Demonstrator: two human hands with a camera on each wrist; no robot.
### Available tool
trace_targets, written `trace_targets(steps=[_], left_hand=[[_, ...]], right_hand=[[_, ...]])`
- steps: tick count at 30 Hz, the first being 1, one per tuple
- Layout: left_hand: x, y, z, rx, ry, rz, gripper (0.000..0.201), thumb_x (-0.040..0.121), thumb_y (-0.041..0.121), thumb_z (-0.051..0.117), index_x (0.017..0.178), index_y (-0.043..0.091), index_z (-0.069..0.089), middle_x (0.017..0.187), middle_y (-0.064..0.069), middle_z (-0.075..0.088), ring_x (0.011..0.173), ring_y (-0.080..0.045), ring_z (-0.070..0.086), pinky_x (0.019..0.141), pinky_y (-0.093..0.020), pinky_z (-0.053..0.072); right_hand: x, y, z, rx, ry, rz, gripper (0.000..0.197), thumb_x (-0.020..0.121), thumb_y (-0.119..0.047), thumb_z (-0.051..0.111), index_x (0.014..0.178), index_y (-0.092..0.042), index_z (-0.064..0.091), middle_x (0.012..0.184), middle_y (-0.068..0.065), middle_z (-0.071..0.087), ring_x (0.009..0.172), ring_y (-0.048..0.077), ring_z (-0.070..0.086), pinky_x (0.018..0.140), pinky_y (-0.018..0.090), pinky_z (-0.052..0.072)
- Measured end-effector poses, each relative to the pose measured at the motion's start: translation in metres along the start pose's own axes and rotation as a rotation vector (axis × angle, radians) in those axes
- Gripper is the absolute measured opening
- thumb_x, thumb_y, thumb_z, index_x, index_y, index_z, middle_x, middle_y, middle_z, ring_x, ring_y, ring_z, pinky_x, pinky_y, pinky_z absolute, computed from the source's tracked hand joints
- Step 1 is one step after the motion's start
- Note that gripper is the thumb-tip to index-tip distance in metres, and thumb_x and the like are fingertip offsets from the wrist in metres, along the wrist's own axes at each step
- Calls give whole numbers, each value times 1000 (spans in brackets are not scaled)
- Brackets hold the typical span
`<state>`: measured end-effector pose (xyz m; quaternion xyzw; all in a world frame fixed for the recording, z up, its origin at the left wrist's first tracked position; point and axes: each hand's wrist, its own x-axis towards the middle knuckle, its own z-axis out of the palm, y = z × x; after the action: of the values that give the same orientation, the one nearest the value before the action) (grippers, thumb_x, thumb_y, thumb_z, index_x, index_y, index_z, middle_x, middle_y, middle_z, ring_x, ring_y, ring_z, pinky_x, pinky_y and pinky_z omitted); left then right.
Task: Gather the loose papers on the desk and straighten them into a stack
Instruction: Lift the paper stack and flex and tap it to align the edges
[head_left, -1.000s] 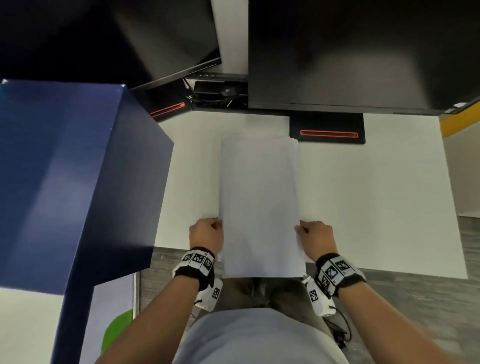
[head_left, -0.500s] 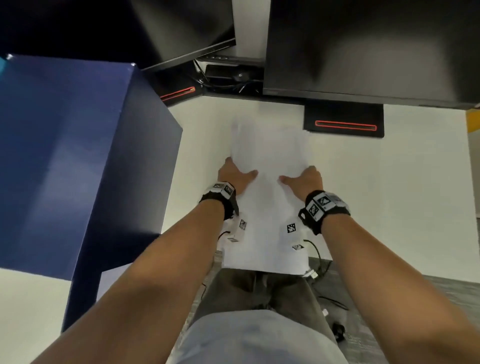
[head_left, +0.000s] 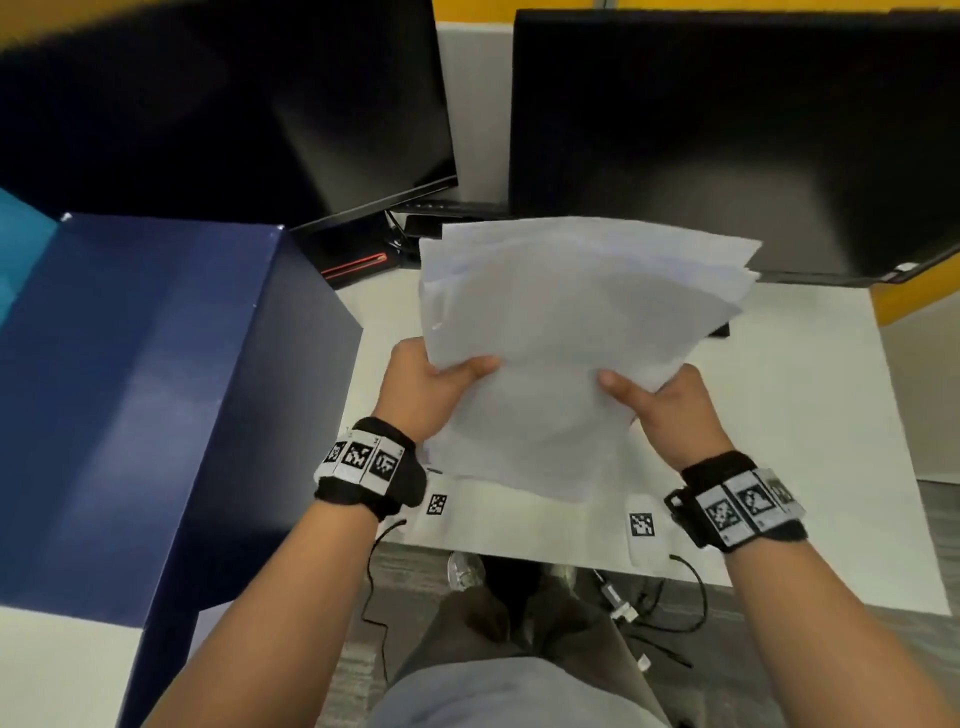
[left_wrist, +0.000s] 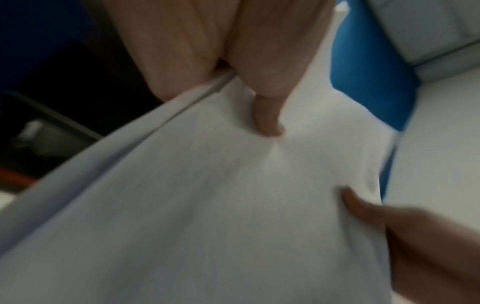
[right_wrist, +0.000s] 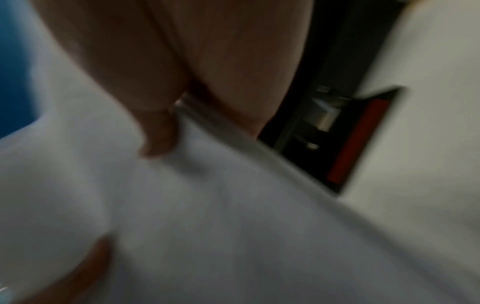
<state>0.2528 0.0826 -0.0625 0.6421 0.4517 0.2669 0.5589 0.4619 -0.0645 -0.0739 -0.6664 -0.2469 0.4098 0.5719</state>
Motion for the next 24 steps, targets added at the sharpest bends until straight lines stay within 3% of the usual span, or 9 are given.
trace_targets(steps=[4,7,9,11,15,17,19,21,24], left_hand=[[-3,41,13,85,249,416,27,78,11,83,95,28,70,91,5,71,86,13,65,74,-6,49],[-2,57,16,88,287,576,33,78,6,83,101,24,67,94,9,68,90,23,60,81,-5,47],[-3,56,19,96,250,537,34,77,10,84,101,26,67,93,15,68,88,23,60,79,-3,47],[-3,43,22,68,160,390,38,73,12,87,102,27,68,96,15,70,88,18,64,79,-6,49],[7,5,30,154,-15,160,34,73,10,86,105,13,75,101,12,72,85,15,66,81,-15,54],[13,2,37,212,14,108,25,79,14,82,102,5,75,98,3,72,77,6,63,73,-2,48],[18,12,42,162,94,62,19,81,19,81,94,8,74,87,0,71,73,-6,59,60,-1,43],[20,29,39,65,162,117,20,79,17,82,95,19,70,80,9,68,67,6,60,60,-4,44],[14,46,31,114,157,293,34,81,20,81,112,24,67,96,19,66,84,25,58,73,1,43]], right_hand=[[-14,-47,3,-115,210,-371,20,85,-10,73,97,-25,68,83,-34,70,84,-17,64,74,3,45],[-20,-62,-3,-148,263,-535,23,85,-5,71,108,-6,67,98,-39,66,97,-16,61,84,6,45],[-18,-60,-9,-145,266,-544,25,85,-4,72,109,-8,66,99,-39,66,98,-16,61,85,7,45],[-17,-48,-14,-134,243,-443,28,82,-8,75,103,-24,65,94,-38,68,93,-16,63,82,7,47],[-11,-16,-19,-82,174,-203,36,74,-7,82,95,-32,66,89,-21,75,86,-6,69,86,27,58],[-7,-14,-12,-81,173,-196,37,77,-9,80,97,-36,64,92,-18,72,87,-8,68,85,26,58],[-3,-25,-6,-56,212,-253,36,79,-8,79,93,-38,63,91,-20,70,84,-12,66,79,19,56],[-2,-44,-6,-48,253,-351,38,80,-5,78,92,-38,64,87,-24,71,83,-12,66,74,13,53],[-7,-64,-15,-107,271,-485,40,80,-4,77,97,-38,63,90,-35,69,86,-13,65,75,9,50]])
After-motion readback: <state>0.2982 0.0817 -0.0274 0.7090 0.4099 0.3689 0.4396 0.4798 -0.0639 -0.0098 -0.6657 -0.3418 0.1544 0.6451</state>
